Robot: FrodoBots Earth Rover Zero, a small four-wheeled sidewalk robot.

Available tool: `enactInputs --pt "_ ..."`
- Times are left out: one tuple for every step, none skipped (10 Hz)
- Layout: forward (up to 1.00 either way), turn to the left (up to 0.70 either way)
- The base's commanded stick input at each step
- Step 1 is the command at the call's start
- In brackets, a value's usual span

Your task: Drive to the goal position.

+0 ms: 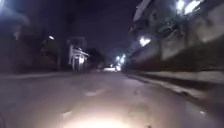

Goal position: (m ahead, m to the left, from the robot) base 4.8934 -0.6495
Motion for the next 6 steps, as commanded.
enactInputs --pt "0.7 0.0" --pt "0.7 0.0" --pt "0.7 0.0" --pt "0.7 0.0" --pt "0.7 0.0" --pt "0.7 -0.35"
